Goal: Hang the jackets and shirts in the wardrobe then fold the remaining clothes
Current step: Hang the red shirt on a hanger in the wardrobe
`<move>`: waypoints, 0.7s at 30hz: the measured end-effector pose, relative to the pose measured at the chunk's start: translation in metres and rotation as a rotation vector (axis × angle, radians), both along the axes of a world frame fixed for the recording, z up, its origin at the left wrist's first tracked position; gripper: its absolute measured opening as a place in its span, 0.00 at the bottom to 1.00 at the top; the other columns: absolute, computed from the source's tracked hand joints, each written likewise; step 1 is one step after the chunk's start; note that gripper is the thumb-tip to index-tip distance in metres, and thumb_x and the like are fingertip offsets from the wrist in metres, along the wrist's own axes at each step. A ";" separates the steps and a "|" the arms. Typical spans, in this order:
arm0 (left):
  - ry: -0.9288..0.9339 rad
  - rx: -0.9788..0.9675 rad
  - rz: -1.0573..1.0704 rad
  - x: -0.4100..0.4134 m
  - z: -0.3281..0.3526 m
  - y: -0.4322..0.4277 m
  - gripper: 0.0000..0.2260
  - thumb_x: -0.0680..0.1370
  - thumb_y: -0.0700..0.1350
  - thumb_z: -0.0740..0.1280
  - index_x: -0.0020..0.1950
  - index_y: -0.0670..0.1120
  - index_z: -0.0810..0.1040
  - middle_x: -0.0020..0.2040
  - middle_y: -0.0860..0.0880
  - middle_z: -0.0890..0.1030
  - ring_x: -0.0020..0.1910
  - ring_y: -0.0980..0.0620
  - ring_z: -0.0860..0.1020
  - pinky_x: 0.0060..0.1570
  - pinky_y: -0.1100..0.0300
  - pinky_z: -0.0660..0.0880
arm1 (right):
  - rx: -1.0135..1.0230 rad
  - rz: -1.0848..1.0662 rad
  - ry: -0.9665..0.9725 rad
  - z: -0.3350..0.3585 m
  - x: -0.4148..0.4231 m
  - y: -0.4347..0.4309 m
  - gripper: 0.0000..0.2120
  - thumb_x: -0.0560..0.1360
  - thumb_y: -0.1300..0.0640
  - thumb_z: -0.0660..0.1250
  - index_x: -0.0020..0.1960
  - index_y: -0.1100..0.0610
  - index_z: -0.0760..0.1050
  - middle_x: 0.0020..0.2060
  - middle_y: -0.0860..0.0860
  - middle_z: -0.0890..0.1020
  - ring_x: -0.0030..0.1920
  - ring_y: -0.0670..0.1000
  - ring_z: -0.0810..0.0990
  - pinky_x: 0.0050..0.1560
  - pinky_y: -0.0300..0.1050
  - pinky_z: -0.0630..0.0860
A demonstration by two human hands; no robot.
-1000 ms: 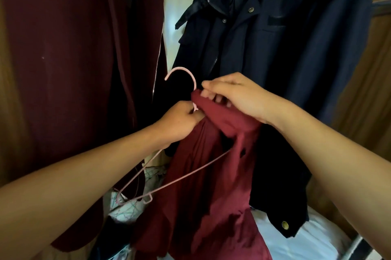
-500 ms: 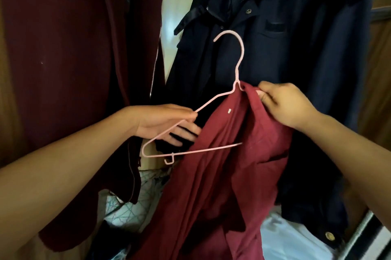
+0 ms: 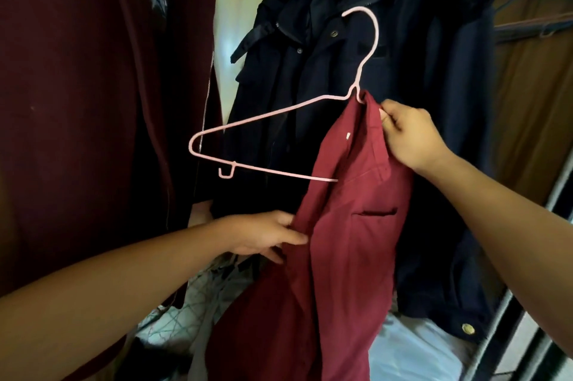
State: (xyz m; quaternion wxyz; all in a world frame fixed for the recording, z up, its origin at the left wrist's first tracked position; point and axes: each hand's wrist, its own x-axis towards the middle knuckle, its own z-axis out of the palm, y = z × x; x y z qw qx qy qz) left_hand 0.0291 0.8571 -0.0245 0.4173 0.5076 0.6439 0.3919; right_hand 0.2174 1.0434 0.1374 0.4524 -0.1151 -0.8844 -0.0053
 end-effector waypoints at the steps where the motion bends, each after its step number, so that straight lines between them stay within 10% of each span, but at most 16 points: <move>1: -0.054 0.032 0.044 -0.003 0.003 0.000 0.11 0.82 0.46 0.67 0.64 0.50 0.79 0.61 0.47 0.83 0.58 0.46 0.81 0.63 0.41 0.77 | -0.011 -0.006 0.008 0.001 0.003 0.001 0.16 0.84 0.50 0.59 0.40 0.58 0.68 0.29 0.49 0.74 0.29 0.48 0.72 0.36 0.46 0.66; 8: -0.213 0.438 0.489 -0.062 0.060 -0.031 0.06 0.81 0.43 0.67 0.57 0.44 0.80 0.45 0.44 0.86 0.38 0.50 0.84 0.36 0.59 0.81 | 0.071 -0.214 -0.132 0.000 0.045 0.014 0.19 0.81 0.40 0.54 0.44 0.55 0.68 0.32 0.57 0.79 0.36 0.63 0.79 0.39 0.56 0.76; 15: 0.293 0.572 0.567 -0.074 0.129 -0.048 0.08 0.77 0.41 0.73 0.55 0.43 0.81 0.49 0.46 0.85 0.46 0.54 0.82 0.54 0.58 0.79 | 0.270 -0.550 -0.285 0.000 0.049 0.001 0.21 0.82 0.40 0.51 0.57 0.55 0.73 0.45 0.64 0.82 0.47 0.68 0.82 0.43 0.56 0.76; 21: 0.395 0.652 0.556 -0.027 0.161 -0.016 0.06 0.81 0.40 0.66 0.45 0.45 0.80 0.39 0.48 0.79 0.38 0.53 0.76 0.41 0.59 0.73 | 0.113 -0.424 -0.152 0.002 0.019 -0.033 0.18 0.83 0.40 0.53 0.51 0.52 0.71 0.47 0.64 0.82 0.48 0.69 0.81 0.44 0.57 0.76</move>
